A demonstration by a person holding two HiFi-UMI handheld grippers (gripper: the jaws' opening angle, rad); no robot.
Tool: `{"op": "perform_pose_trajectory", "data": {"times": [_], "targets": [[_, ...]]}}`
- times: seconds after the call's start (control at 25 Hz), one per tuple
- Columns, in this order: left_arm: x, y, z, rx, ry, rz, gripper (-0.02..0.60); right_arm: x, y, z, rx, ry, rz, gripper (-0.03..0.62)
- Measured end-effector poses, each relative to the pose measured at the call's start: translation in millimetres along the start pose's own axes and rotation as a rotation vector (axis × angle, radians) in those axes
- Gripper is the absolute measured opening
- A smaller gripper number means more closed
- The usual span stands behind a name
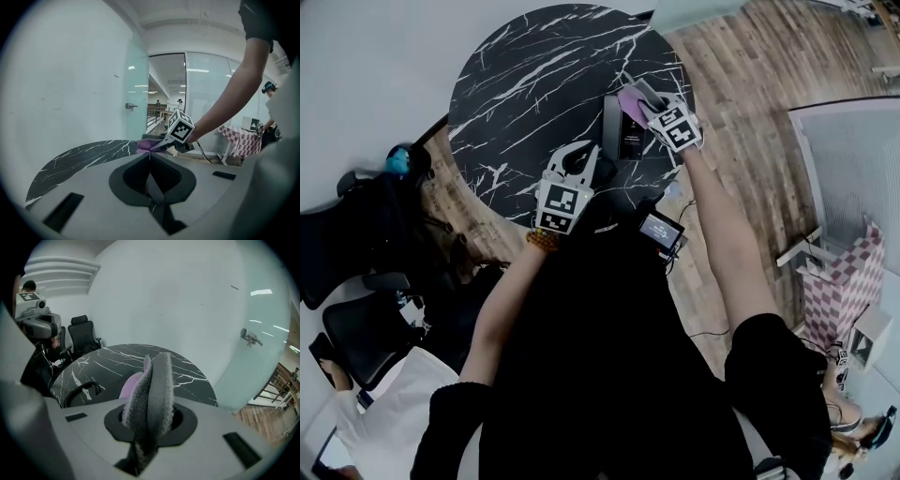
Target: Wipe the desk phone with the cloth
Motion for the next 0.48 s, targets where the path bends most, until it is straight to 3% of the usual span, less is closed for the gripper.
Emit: {"op": "perform_pose_trajectory", "data": {"times": [0.28,0.48], "targets": [[-1.5,1.3,-0.2,-0.005,-0.004,-0.005,0.017,0.4,-15.2,16.0,0.037,0.038,0.049,0.066],[-1.7,1.0,0.3,-0.005,-0.005,-0.005,0.017,0.4,-22.3,17.1,0.002,0.061,0.055,0.066]]}}
Point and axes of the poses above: the fingertips, and each gripper's own axes: x backward along the fingers, z to its left, y out of its top, the point moved 3 cm from there along x, backward along the fingers, and after that the axes turned 14 degrees about -x, right-handed, at the moved point
